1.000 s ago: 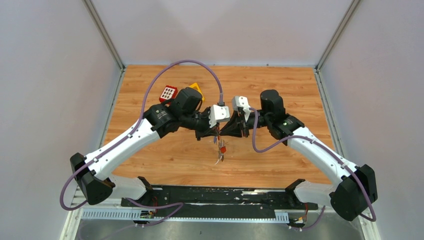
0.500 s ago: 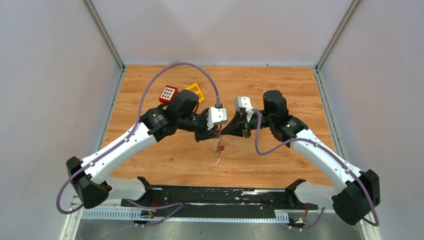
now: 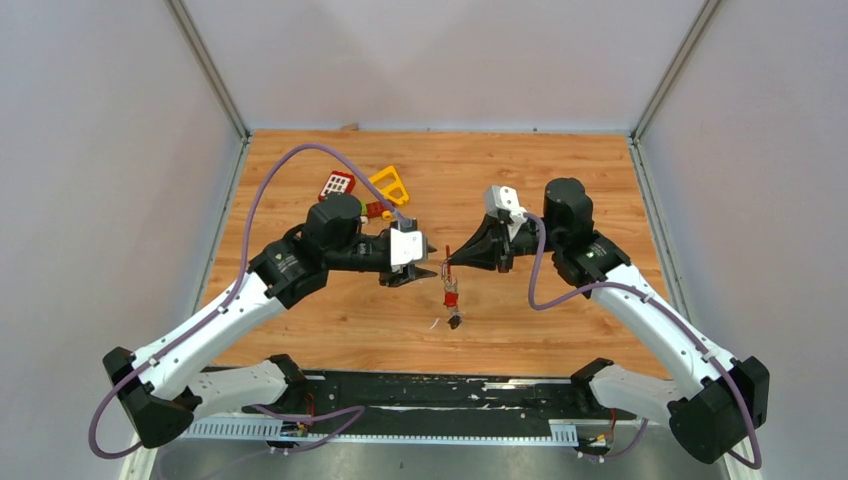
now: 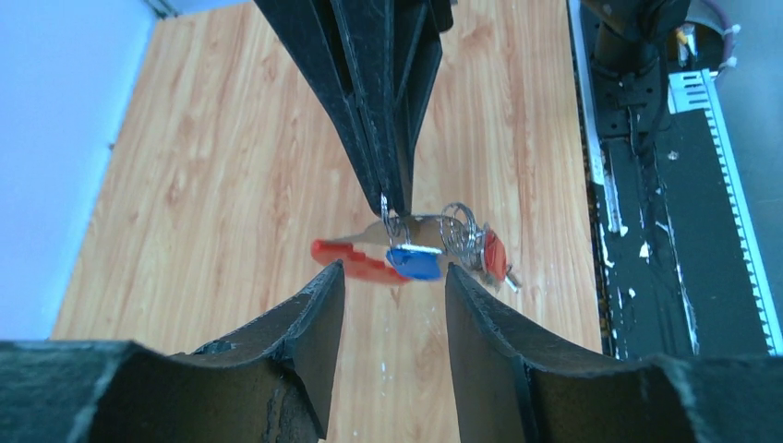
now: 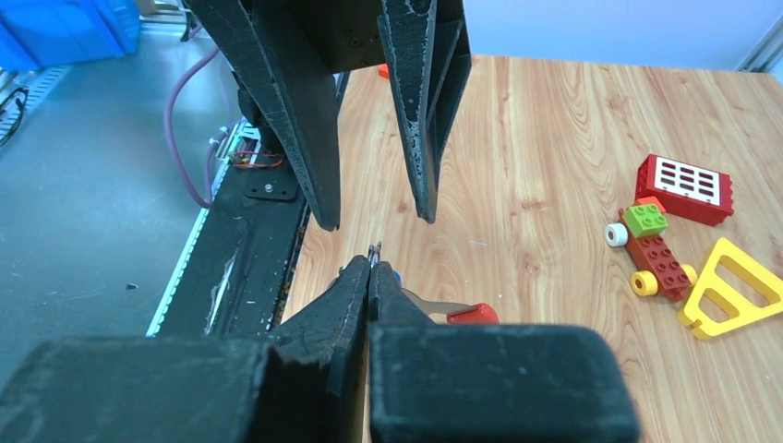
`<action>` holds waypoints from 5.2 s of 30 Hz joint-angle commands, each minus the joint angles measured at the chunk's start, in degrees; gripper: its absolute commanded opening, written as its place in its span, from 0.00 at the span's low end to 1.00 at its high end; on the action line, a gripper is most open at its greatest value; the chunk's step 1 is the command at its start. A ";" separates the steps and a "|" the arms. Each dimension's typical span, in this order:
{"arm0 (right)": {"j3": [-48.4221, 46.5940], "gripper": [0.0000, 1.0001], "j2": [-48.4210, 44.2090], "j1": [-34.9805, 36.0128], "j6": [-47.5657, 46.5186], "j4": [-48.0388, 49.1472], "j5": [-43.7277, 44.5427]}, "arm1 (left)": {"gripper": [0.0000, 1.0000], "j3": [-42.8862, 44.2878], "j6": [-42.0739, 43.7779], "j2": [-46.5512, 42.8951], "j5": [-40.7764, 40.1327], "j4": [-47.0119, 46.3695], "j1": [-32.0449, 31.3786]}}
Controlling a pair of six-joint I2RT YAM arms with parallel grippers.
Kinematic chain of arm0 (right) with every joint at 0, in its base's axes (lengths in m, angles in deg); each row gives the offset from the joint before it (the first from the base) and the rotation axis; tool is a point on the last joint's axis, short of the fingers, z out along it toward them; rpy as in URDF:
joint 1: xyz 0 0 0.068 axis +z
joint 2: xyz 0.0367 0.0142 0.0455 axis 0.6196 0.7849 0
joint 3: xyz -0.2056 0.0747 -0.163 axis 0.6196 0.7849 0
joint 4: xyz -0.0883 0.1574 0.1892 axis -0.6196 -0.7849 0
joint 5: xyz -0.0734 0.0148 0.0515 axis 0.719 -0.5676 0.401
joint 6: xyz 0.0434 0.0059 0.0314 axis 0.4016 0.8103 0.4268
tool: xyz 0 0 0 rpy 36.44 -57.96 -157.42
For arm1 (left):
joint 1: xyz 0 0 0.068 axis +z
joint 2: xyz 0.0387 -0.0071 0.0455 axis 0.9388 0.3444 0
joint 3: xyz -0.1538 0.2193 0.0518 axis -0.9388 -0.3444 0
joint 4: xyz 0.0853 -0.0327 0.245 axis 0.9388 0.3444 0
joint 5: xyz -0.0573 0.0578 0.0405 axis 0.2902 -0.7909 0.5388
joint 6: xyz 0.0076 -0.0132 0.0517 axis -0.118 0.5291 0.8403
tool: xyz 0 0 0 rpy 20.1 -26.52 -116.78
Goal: Put the keys on the keyring
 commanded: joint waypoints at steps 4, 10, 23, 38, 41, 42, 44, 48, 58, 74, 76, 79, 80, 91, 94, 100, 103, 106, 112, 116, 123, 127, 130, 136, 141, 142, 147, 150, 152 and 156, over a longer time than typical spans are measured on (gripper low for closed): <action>-2.34 0.00 -0.16 -0.48 4.24 6.13 -4.25 | 0.48 0.39 -1.38 1.55 6.23 -7.65 0.24; -2.27 0.00 -0.29 -0.61 4.17 6.08 -4.37 | 0.39 -0.47 -1.45 1.41 4.82 -8.04 0.25; -2.13 0.00 -0.63 -0.85 3.70 5.68 -4.23 | 0.12 -1.43 -1.29 1.71 3.26 -7.47 0.49; -1.32 0.00 -1.54 -0.86 3.83 6.38 -3.83 | 0.06 -0.51 -4.48 5.45 4.11 -8.51 0.47; -1.23 0.00 -1.83 -0.80 2.75 5.59 -3.51 | 0.16 0.31 -3.50 4.85 2.85 -7.34 0.50; -1.19 0.00 -1.88 -0.87 2.48 5.38 -3.37 | 0.20 0.44 -3.16 4.38 2.33 -7.15 0.51; -1.09 0.00 -1.98 -0.87 1.84 4.76 -3.05 | 0.25 0.52 -2.58 3.56 1.94 -7.08 0.51; -0.92 0.00 -1.92 -0.89 1.08 4.19 -2.61 | 0.31 0.91 -2.17 2.88 2.36 -6.97 0.51; -0.88 0.00 -1.17 -0.87 0.82 3.84 -2.61 | 0.31 1.88 -2.21 3.35 7.30 -7.24 0.51; -0.77 0.00 -0.48 -0.87 0.72 3.62 -3.04 | 0.22 2.29 -4.08 5.19 8.77 -9.14 0.51; -0.83 0.00 -0.57 -0.89 0.72 3.67 -3.01 | 0.18 2.23 -4.10 5.51 8.71 -9.08 0.49; -0.56 0.00 -0.58 -0.96 0.55 3.66 -2.88 | 0.11 2.23 -4.22 5.53 8.53 -9.42 0.51; -0.56 0.00 -0.53 -0.88 0.50 3.67 -2.88 | 0.09 2.26 -4.42 5.61 8.45 -9.51 0.51; -1.40 0.25 -1.00 -1.71 -5.40 -2.52 1.42 | 0.00 7.99 -3.73 6.65 -0.89 1.07 0.42; -0.90 0.47 -2.17 -1.65 -7.37 -3.27 3.57 | 0.00 13.89 -1.42 9.64 -6.21 11.33 0.26; 0.41 0.54 -3.01 -1.56 -5.68 0.11 5.13 | 0.00 22.83 -1.38 16.04 -14.81 26.84 -1.62; 0.22 0.53 -1.85 -1.33 -3.83 1.31 5.19 | 0.00 26.95 -3.19 18.81 -17.06 31.53 -2.90; 0.68 0.52 -0.77 -0.76 -2.97 2.38 5.66 | 0.00 30.10 -5.96 21.00 -17.92 33.79 -3.64; 2.34 0.51 1.26 -0.40 -0.54 5.62 5.76 | 0.00 34.29 -9.13 24.73 -18.07 37.45 -4.14; 3.25 0.48 2.64 -0.31 1.33 8.52 4.05 | 0.00 35.43 -9.94 25.79 -15.35 37.89 -4.26; 3.41 0.43 3.57 -0.08 3.03 10.89 2.31 | 0.00 34.56 -10.28 24.72 -12.62 35.92 -4.41; 3.48 0.41 4.03 0.31 3.63 11.79 1.38 | 0.00 33.25 -10.24 23.92 -11.44 34.68 -4.41; 3.40 0.40 4.53 0.80 4.12 12.10 0.33 | 0.00 32.98 -10.28 23.77 -10.55 34.20 -4.41; 3.40 0.28 4.84 1.16 4.06 12.02 -0.11 | 0.00 32.48 -10.03 22.92 -9.81 33.40 -4.41; 3.21 0.23 5.38 1.15 3.35 11.08 -0.67 | 0.00 32.07 -9.71 22.37 -9.78 33.15 -4.41; 3.19 0.23 5.35 1.11 2.96 10.72 -0.77 | 0.00 31.79 -9.63 22.18 -9.85 32.93 -4.41; 3.19 0.25 4.42 0.99 1.95 9.72 -1.05 | 0.00 29.60 -8.85 20.05 -9.79 31.55 -4.41; 3.23 0.26 4.63 0.93 2.45 10.17 -1.42 | 0.00 28.95 -8.62 19.34 -9.70 30.94 -4.39; 3.08 0.26 4.90 0.98 2.60 10.17 -1.68 | 0.00 28.87 -8.54 19.15 -9.56 30.95 -4.32; 2.74 0.26 5.11 0.98 3.13 10.47 -1.89 | 0.00 28.37 -8.63 19.29 -9.03 30.67 -4.41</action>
